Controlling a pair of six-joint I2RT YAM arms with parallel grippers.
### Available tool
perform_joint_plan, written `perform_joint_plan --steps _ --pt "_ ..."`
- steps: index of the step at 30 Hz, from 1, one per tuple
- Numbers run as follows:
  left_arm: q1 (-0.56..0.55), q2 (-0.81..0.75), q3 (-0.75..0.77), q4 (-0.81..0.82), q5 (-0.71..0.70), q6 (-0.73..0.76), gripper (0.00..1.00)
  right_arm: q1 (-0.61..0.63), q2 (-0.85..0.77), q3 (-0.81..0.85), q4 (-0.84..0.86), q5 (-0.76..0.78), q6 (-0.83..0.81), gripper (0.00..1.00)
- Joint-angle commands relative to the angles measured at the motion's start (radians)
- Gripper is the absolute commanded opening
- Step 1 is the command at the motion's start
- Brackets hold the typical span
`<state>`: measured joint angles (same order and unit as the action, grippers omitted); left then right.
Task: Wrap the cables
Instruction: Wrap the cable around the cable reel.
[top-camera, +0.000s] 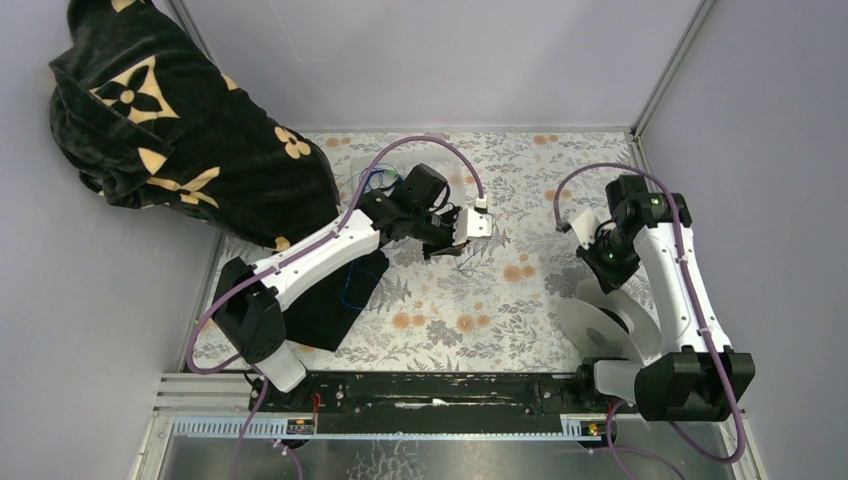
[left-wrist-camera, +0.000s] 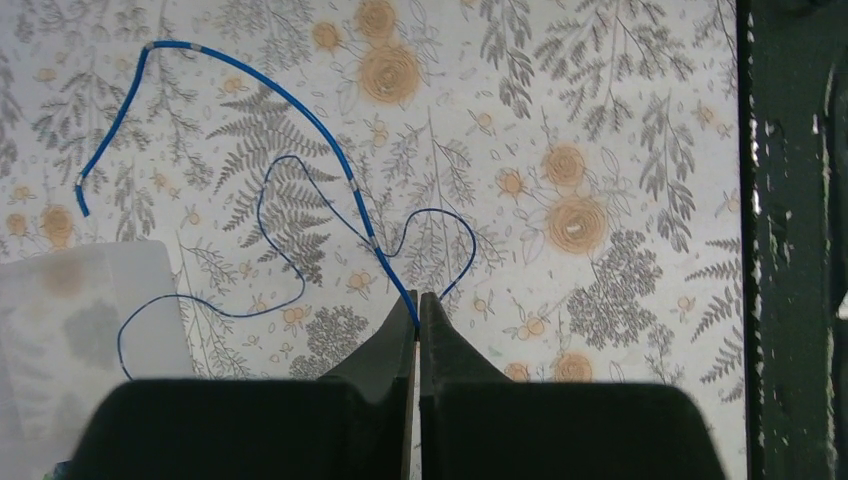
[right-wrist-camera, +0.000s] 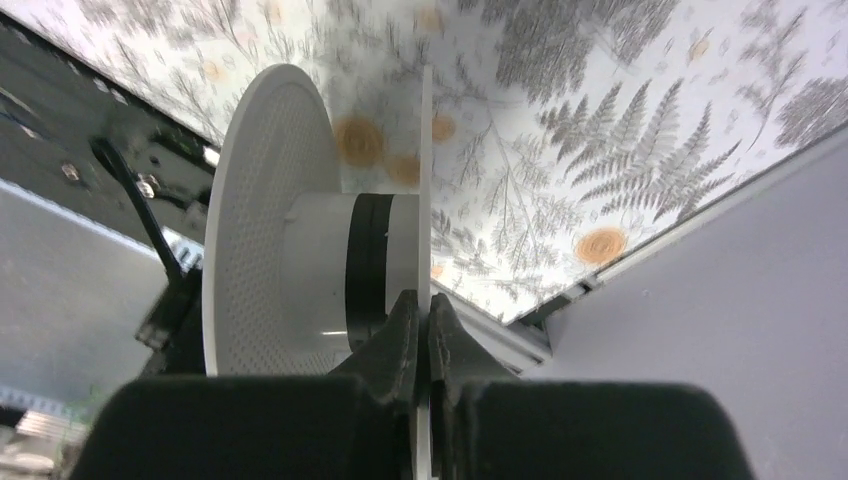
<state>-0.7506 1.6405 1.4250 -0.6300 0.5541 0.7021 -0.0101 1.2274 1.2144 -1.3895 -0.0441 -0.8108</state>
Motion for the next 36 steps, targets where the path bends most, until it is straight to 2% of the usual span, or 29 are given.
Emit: perform_joint_plan --steps 1,7,15,19,25,36 --pt "0.005 -0.027 0.048 -0.126 0.069 0.132 0.0 -0.001 0.028 0.137 0.041 -0.16 0.016 0.0" --pt "0.003 -0.015 0.115 -0.286 0.095 0.225 0.0 0.039 0.101 0.217 0.195 -0.296 0.178 0.0" --pt "-0.021 -0.026 0.15 -0.446 0.078 0.405 0.0 0.307 0.125 0.162 0.452 -0.308 0.254 0.0" --pt "-0.028 -0.021 0.182 -0.475 0.068 0.383 0.0 0.367 0.155 0.175 0.525 -0.306 0.316 0.0" --pt "-0.027 0.001 0.234 -0.556 0.148 0.392 0.0 0.448 0.148 0.119 0.631 -0.262 0.368 0.0" --pt "-0.008 0.122 0.279 -0.652 0.342 0.352 0.0 0.473 0.092 -0.004 0.754 -0.271 0.405 0.0"
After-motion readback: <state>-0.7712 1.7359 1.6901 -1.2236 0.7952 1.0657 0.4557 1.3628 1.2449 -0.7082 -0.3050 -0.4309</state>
